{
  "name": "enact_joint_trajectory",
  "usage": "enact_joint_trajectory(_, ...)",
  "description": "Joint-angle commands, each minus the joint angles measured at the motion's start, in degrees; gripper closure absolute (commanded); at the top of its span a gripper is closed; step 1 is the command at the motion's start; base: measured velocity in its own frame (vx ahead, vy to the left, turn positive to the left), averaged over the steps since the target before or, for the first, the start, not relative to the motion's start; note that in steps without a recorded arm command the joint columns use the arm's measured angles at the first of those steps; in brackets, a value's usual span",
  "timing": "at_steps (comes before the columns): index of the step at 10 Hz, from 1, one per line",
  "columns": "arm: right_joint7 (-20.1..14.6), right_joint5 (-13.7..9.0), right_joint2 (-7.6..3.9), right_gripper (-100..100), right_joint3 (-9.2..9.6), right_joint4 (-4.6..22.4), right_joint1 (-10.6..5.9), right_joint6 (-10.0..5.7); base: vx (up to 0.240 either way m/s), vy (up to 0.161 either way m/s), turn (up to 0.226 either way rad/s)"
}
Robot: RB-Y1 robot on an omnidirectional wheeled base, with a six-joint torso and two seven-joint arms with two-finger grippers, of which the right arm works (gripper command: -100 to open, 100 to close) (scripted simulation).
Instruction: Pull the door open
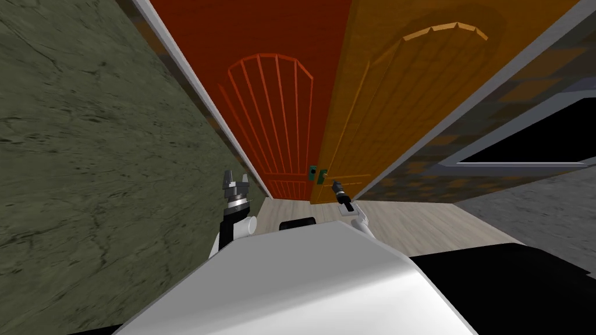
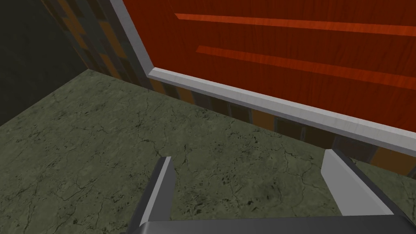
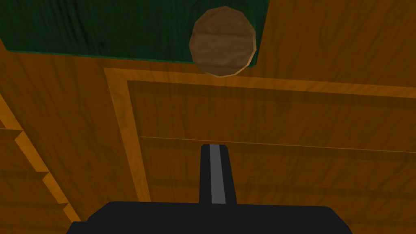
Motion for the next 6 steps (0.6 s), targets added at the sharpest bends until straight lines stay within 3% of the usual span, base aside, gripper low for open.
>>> enact_joint_trajectory(1, -0.77, 0.35, 0.12, -100, 1.25, -0.85, 0.53, -0.84, -0.214, 0.055, 0.088)
enact_joint_trajectory(3, -1.67, 0.67, 0.04, -100, 2.61, -2.08, 1.20, -1.39, -0.193, 0.052, 0.065)
enact_joint_trajectory(4, -1.40, 0.55, 0.01, -100, 2.20, -1.97, 1.11, -1.04, -0.087, 0.019, 0.004)
enact_joint_trajectory(6, -0.32, -0.03, -0.30, -100, -0.22, 0.54, 1.19, -0.73, 0.058, -0.117, -0.149)
